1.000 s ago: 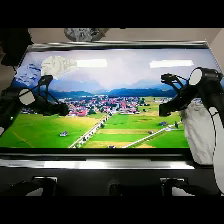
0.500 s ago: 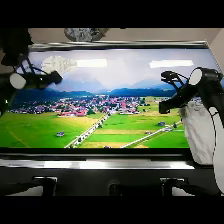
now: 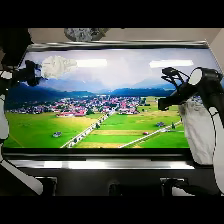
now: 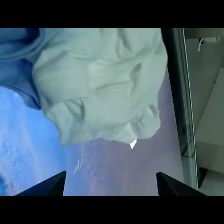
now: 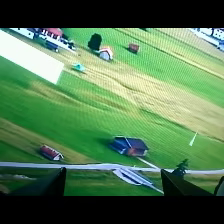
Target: Fold the shirts.
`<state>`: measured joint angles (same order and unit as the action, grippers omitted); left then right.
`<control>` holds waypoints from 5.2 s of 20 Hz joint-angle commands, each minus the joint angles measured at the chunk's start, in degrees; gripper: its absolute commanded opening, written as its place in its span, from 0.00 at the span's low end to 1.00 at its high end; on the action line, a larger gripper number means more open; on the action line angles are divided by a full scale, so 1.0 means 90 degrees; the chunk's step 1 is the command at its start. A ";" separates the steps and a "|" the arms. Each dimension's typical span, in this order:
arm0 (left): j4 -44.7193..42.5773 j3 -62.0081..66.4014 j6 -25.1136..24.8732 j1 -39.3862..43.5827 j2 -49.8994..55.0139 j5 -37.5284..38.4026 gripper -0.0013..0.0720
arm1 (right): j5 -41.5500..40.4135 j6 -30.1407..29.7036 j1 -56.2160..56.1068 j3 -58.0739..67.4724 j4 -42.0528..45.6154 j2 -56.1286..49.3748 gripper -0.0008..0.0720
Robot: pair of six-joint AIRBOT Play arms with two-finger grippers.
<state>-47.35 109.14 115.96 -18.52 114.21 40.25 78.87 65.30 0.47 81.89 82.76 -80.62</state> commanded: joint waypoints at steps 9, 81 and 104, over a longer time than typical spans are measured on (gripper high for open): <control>0.0474 0.0194 -0.0505 -0.1001 0.0709 -0.1355 1.00 | 0.0029 0.0063 -0.0002 0.0000 -0.0350 -0.0002 0.95; -0.3242 -0.4194 -0.3099 -0.0277 -0.4153 0.4755 0.99 | 0.0644 -0.0355 -0.0002 -0.3271 -0.2555 0.2501 0.95; -0.2737 -0.4886 -0.3908 -0.0629 -0.2608 0.3803 0.82 | 0.0073 -0.0741 -0.0012 -0.4201 -0.3407 0.2494 0.96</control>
<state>-72.42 66.22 81.01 -24.88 90.30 75.13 79.66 58.67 0.43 44.25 52.23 -58.13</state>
